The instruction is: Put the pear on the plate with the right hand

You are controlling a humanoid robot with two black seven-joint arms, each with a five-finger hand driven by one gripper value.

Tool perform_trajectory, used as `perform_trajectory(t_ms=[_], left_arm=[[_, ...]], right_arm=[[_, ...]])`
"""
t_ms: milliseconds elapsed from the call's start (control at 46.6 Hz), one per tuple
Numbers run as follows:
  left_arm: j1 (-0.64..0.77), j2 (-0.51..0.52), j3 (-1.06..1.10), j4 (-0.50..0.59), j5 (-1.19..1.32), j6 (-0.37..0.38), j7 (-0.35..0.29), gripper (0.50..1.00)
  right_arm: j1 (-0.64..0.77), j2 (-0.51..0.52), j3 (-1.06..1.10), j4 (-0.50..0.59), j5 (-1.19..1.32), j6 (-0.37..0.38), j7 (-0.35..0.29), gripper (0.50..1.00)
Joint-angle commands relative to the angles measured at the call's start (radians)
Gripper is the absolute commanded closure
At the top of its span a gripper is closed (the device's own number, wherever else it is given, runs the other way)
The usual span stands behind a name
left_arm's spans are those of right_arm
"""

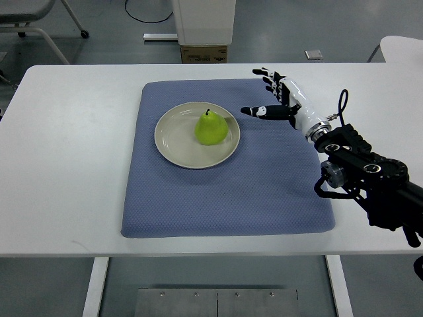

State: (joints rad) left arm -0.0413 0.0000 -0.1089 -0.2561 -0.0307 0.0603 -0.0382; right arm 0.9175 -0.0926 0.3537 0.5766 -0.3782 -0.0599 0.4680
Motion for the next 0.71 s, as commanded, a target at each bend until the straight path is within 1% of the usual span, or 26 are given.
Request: perform_trajectory(t_ms=[0, 86, 257, 365, 472, 686], left_arm=[[0.0, 0.0, 0.0, 0.0, 0.0, 0.0, 0.001, 0.5], [0.0, 0.0, 0.0, 0.0, 0.0, 0.0, 0.0, 0.5], [0.0, 0.0, 0.001, 0.0, 0.0, 0.0, 0.001, 0.5], [0.0, 0.0, 0.0, 0.0, 0.0, 0.0, 0.0, 0.5], [0.0, 0.0, 0.0, 0.0, 0.0, 0.001, 0.0, 0.5], [0.0, 0.0, 0.001, 0.0, 0.0, 0.0, 0.0, 0.5]], right_arm=[[-0.026, 0.001, 0.123, 0.0, 0.002, 0.0, -0.041, 0.5], [-0.049, 0.005, 0.243, 0.0, 0.002, 0.0, -0.066, 0.5], [-0.077, 0.027, 0.418, 0.0, 0.002, -0.012, -0.062, 0.5], [-0.092, 0.048, 0.482, -0.004, 0.002, -0.018, -0.054, 0.5], [-0.103, 0.077, 0.534, -0.004, 0.002, -0.018, -0.031, 0.5], [-0.108, 0.093, 0.551, -0.003, 0.002, -0.018, 0.006, 0.5]])
